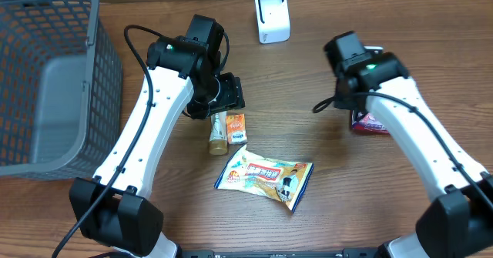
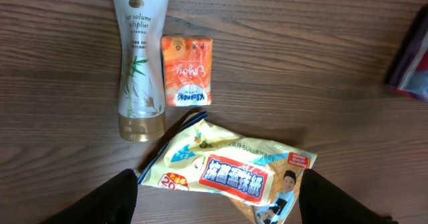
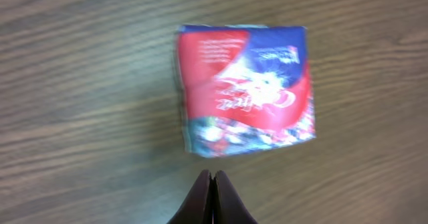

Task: Scan the item barcode

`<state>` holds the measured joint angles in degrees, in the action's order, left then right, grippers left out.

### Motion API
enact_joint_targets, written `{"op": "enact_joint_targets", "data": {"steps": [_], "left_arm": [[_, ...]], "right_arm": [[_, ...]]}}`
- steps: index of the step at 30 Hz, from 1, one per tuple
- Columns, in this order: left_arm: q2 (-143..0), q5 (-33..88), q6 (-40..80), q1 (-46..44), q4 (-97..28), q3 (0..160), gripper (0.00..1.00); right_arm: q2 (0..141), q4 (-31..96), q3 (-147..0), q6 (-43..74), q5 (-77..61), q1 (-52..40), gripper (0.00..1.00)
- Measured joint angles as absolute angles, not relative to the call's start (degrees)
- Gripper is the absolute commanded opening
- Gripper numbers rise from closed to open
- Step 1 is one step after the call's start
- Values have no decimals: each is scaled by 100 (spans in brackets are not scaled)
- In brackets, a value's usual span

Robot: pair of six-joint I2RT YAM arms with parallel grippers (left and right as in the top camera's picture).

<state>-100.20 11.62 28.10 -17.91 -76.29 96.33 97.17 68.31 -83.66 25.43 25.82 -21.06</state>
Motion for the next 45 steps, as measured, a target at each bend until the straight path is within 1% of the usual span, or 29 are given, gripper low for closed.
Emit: {"op": "enact_joint_targets", "data": {"steps": [1, 3, 4, 6, 7, 9, 13, 19, 25, 26, 29, 31, 33, 34, 36, 37, 42, 45], "left_arm": [[-10020, 1162, 2810, -1793, -7620, 9633, 70], [-10022, 1162, 2808, -1791, -7620, 9633, 70], [-10020, 1164, 2803, -1791, -7623, 9633, 72], [-10020, 1162, 2762, -1791, -7629, 9629, 75], [-10020, 1164, 2722, -1791, -7642, 9629, 75], [-10020, 1164, 2679, -1791, -7666, 9627, 75], [-10020, 1162, 2657, -1791, -7664, 9625, 75], [-10020, 1162, 2655, -1791, -7662, 9625, 76], [-10020, 1162, 2655, -1791, -7662, 9623, 77], [-10020, 1162, 2655, -1791, -7662, 9623, 77], [-10020, 1162, 2655, -1791, -7662, 9623, 77], [-10022, 1162, 2655, -1791, -7662, 9625, 77], [-10020, 1162, 2655, -1791, -7666, 9623, 77], [-10020, 1162, 2652, -1791, -7669, 9623, 77], [-10020, 1162, 2655, -1791, -7675, 9623, 77], [-10020, 1162, 2652, -1791, -7686, 9623, 77], [-10020, 1162, 2652, -1791, -7708, 9623, 77], [-10020, 1162, 2655, -1791, -7706, 9623, 77]], "right_arm": [[9765, 6753, -8342, 2576, 2615, -2176, 11], [9876, 6569, -8285, 2641, 2641, -2294, 31], [9920, 6479, -8270, 2648, 2613, -2316, 42], [9961, 6270, -8239, 2661, 2536, -2292, 60], [9961, 6169, -8230, 2609, 2469, -2250, 66], [9961, 5966, -8226, 2456, 2329, -2130, 70], [10095, 5907, -8226, 2327, 2327, -1933, 71], [10820, 5863, -8211, 2241, 2849, -1927, 70], [11415, 5850, -8191, 2228, 3306, -1922, 67], [11483, 5837, -8191, 2226, 3345, -1920, 66], [11649, 5769, -8189, 2226, 3406, -1920, 56], [11732, 5741, -8189, 2211, 3470, -1920, 46], [11769, 5719, -8189, 2217, 3533, -1916, 40], [11775, 5712, -8189, 2228, 3564, -1916, 35], [11778, 5708, -8189, 2213, 3601, -1916, 17], [11778, 5706, -8189, 2204, 3625, -1916, 5], [11778, 5719, -8191, 2252, 3588, -1916, 4], [11782, 6075, -8385, 2246, 3258, -1909, 4]]}}
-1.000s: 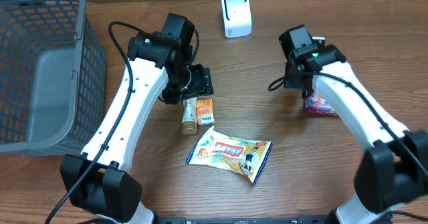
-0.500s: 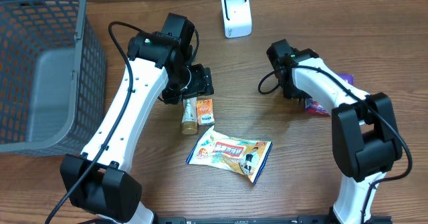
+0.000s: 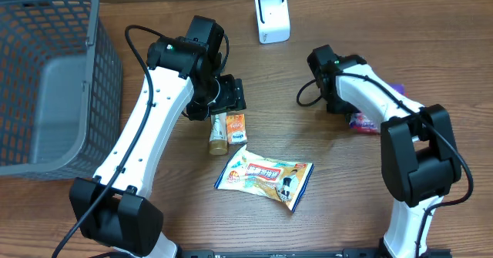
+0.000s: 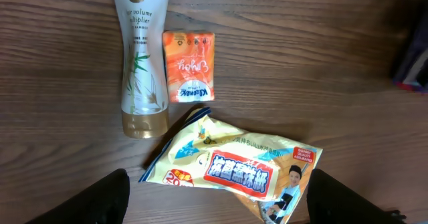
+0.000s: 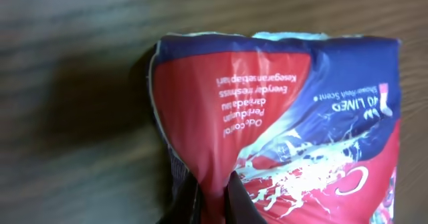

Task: Scan the item barcode

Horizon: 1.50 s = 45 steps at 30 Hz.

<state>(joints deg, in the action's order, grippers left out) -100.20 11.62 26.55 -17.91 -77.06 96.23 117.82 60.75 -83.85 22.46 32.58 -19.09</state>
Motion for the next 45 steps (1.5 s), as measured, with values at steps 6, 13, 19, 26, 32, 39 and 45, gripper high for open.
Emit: {"op": "enact_joint_targets", "data": {"steps": [6, 13, 19, 26, 32, 39, 45], "left_arm": [[-10020, 1160, 2652, -1793, -7708, 9623, 77], [-10022, 1162, 2655, -1791, -7708, 9618, 76], [-10020, 1162, 2655, -1791, -7710, 9618, 76], [-10020, 1162, 2652, -1791, -7708, 9612, 76], [-10020, 1162, 2655, -1793, -7710, 9612, 76], [-10020, 1162, 2655, -1791, -7708, 9612, 77], [-10020, 1162, 2652, -1793, -7708, 9607, 77]], "right_arm": [[11780, 6737, -9496, 1953, 1457, -1804, 4], [11439, 6803, -10490, 1402, -1540, -1439, 4], [11277, 6455, -10259, 952, -4001, -1046, 4], [11279, 5089, -8674, 1216, -5321, -1068, 4], [11277, 4746, -7850, 1833, -5057, -854, 28], [11273, 6018, -8322, 1778, -3076, -224, 51], [11275, 7395, -9651, 1341, -1723, 8, 58]]}}
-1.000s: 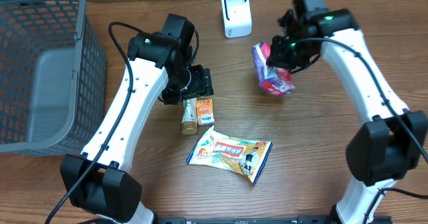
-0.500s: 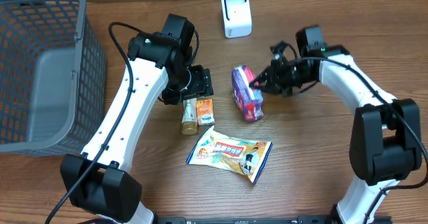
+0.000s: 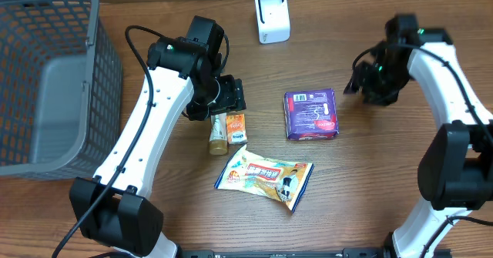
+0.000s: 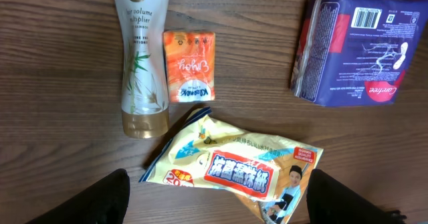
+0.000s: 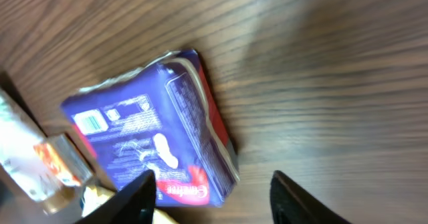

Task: Scan the item barcode

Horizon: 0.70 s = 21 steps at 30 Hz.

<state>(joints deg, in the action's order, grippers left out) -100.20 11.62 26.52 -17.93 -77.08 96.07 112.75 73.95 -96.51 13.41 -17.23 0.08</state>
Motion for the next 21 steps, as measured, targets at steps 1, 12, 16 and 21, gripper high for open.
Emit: {"op": "enact_joint_targets", "data": {"steps": [1, 12, 16, 21], "left_arm": [[-10020, 1162, 2652, -1793, -7708, 9607, 77], [-10020, 1162, 2652, -1791, -7662, 9603, 77], [-10022, 1160, 2652, -1791, -7662, 9603, 77], [-10020, 1138, 2657, -1793, -7634, 9603, 63]], "right_arm": [[11275, 7566, -9876, 1243, -1658, -8, 58], [11275, 8110, -10377, 388, -1498, -1079, 66], [11275, 7837, -10228, 473, -1264, -1608, 70], [11275, 7456, -10195, 541, -1330, -1831, 69]]}}
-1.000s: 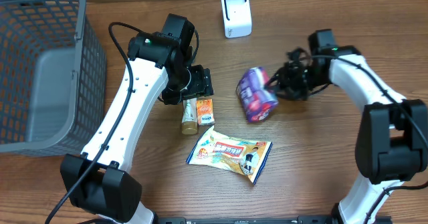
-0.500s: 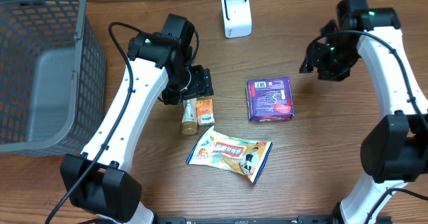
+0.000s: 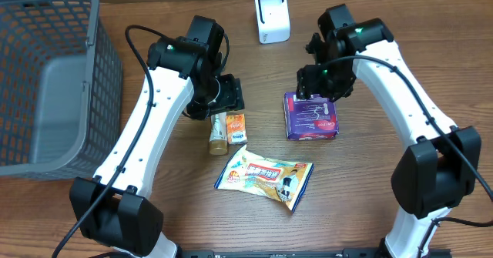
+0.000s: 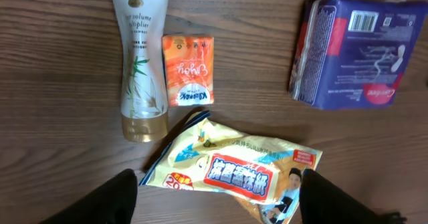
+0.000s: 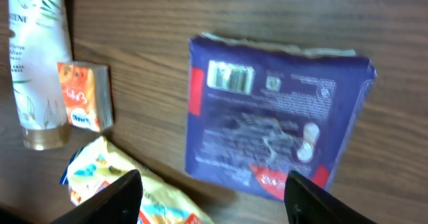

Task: Scan the item barcode

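The purple pack [image 3: 311,115] lies flat near the table's middle with its barcode [image 5: 231,77] facing up. The left wrist view shows the pack [image 4: 354,53] at its upper right. My right gripper [image 3: 320,82] hangs open above the pack's far edge, and the pack [image 5: 274,120] lies ahead of its spread fingers [image 5: 107,200]. The white scanner [image 3: 272,16] stands at the back of the table. My left gripper [image 4: 214,200] is open and holds nothing, hovering over the yellow packet [image 4: 231,170].
A grey basket [image 3: 46,73] fills the left side. A shampoo bottle [image 3: 219,135] and an orange tissue pack [image 3: 236,127] lie beside each other under the left arm. The yellow packet [image 3: 266,177] lies in front of them.
My right gripper has moved from the table's right side to above the purple pack, still open. The pack lies where it was. The left arm has barely shifted.
The pack first lay red face up at the right, with my right gripper shut above it. Then the shut gripper was down at the pack's edge. Later the pack lay nearer the middle, barcode side up, with the gripper open off to the right. Now it hovers over the pack.
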`<state>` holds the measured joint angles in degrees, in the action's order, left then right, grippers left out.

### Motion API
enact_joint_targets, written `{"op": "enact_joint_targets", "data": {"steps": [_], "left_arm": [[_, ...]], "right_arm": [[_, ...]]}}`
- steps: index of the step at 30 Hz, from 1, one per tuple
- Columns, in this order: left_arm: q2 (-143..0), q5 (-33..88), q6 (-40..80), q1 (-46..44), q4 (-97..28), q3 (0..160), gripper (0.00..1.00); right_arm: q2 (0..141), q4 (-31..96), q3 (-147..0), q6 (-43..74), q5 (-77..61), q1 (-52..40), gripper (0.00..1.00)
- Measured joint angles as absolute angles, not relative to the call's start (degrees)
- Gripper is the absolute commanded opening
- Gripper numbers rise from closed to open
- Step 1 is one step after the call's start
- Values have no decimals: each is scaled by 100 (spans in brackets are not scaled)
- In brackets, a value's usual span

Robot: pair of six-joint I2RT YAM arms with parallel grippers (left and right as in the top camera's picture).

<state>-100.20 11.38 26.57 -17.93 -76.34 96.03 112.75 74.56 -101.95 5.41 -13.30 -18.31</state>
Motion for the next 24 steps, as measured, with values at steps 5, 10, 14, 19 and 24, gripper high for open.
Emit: {"op": "enact_joint_targets", "data": {"steps": [5, 10, 14, 19, 24], "left_arm": [[-10022, 832, 2961, -1778, -7620, 9601, 63], [-10020, 663, 3264, -1579, -7636, 9601, 65], [-10022, 598, 3339, -1361, -7708, 9601, 73], [-10020, 510, 3417, -1271, -7804, 9601, 80], [-10020, 506, 3420, -1271, -7817, 9601, 84]], "right_arm": [[11275, 6899, -9979, 646, -613, -2469, 68], [11275, 6462, -9496, 1087, 489, -3275, 68], [11275, 6119, -9115, 1500, 1201, -3638, 66], [11275, 5843, -8659, 1833, 1765, -3795, 67], [11275, 5924, -8571, 2123, 2064, -3782, 67]]}}
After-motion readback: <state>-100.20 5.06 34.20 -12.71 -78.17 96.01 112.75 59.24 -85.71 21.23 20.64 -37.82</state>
